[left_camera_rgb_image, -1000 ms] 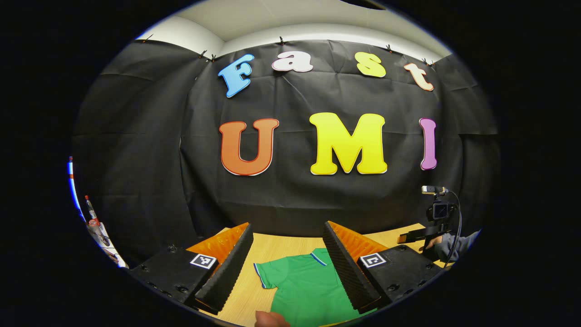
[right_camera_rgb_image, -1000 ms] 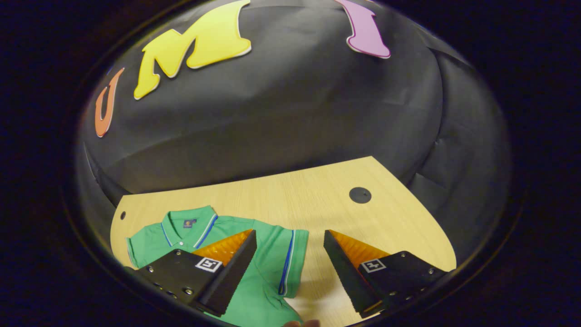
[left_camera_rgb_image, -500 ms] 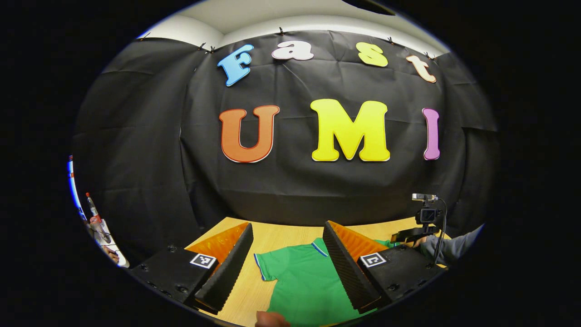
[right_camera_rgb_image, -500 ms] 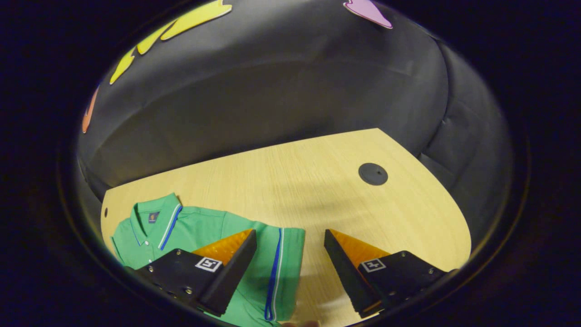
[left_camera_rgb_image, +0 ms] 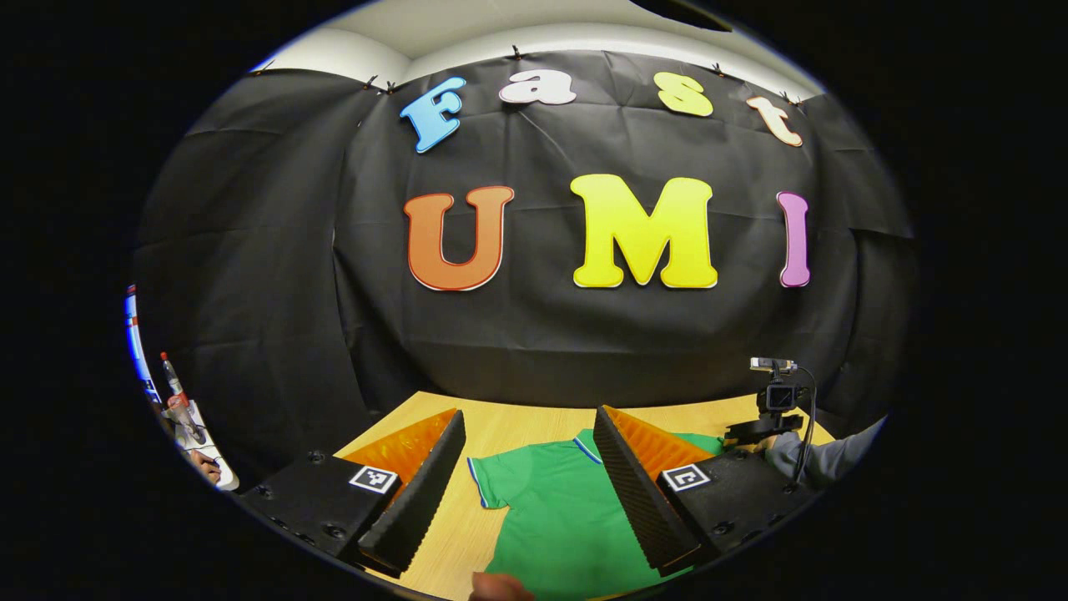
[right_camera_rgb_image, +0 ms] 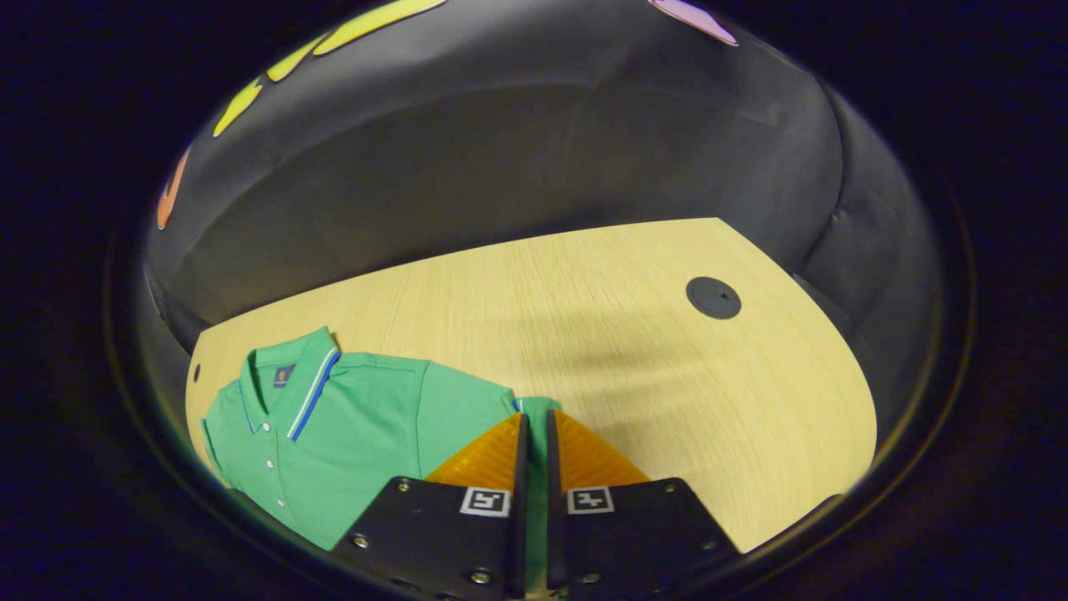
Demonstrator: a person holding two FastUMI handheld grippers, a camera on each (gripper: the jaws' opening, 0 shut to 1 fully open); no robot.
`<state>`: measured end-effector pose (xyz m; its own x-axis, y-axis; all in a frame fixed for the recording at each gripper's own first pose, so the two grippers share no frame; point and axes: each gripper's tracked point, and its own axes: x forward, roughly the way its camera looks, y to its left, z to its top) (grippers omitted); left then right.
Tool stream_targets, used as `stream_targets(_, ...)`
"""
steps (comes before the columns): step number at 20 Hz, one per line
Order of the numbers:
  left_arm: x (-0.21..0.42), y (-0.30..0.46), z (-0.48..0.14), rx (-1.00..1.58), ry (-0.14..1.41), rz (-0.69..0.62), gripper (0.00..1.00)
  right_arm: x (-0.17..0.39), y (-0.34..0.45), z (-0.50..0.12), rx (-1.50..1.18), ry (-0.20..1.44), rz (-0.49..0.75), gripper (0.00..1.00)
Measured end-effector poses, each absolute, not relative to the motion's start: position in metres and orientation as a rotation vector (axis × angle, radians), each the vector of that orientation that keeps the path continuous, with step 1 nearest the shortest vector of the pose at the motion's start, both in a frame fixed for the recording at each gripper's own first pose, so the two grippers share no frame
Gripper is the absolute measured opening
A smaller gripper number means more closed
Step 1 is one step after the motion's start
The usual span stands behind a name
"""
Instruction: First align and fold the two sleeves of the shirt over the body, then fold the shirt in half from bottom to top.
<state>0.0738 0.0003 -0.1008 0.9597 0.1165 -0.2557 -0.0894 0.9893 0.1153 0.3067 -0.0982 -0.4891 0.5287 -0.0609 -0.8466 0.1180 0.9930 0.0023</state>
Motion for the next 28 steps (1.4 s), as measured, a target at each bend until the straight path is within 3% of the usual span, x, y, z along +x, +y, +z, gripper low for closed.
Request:
stream_targets(1,0.073,0.003,-0.101,0.104,0.264,0.11,0.99,0.309,-0.098,-0.488,0.065,1.006,-0.106,0.03)
stream_targets(2,0.072,0.005,-0.099,0.103,0.265,0.117,0.99,0.308,-0.099,-0.488,0.063,1.004,-0.106,0.02)
stream_targets(15,0.068,0.013,-0.097,0.074,0.255,0.136,0.99,0.3,-0.068,-0.449,0.033,0.932,-0.024,0.02)
stream_targets(21,0.069,0.013,-0.097,0.055,0.252,0.125,0.99,0.286,-0.021,-0.416,0.007,0.876,0.074,0.02)
stream_targets(28,0.061,0.029,-0.093,0.067,0.246,0.148,0.99,0.261,0.042,-0.426,0.014,0.899,0.16,0.03)
